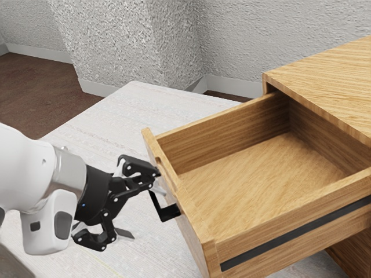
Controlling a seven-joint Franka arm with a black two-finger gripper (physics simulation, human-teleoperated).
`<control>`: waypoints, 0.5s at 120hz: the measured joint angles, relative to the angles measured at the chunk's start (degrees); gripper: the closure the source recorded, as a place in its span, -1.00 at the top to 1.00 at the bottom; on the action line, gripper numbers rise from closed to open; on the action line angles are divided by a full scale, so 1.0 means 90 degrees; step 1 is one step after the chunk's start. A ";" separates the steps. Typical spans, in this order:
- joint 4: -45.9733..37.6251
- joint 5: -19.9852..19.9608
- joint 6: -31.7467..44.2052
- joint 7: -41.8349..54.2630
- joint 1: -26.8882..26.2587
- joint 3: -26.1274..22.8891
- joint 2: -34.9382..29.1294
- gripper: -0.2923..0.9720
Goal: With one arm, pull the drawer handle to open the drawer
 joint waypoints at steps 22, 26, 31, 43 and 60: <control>-0.0067 0.0042 -0.0054 -0.0004 -0.0004 0.0074 -0.0166 0.50; -0.0062 0.0049 -0.0052 -0.0004 -0.0005 0.0076 -0.0201 0.51; -0.0037 0.0056 -0.0050 -0.0003 -0.0005 0.0079 -0.0231 0.51; 0.0098 0.0060 -0.0065 -0.0018 -0.0006 0.0067 -0.0268 0.52; 0.1792 0.0033 -0.1177 -0.0776 0.0027 0.0329 0.0889 0.53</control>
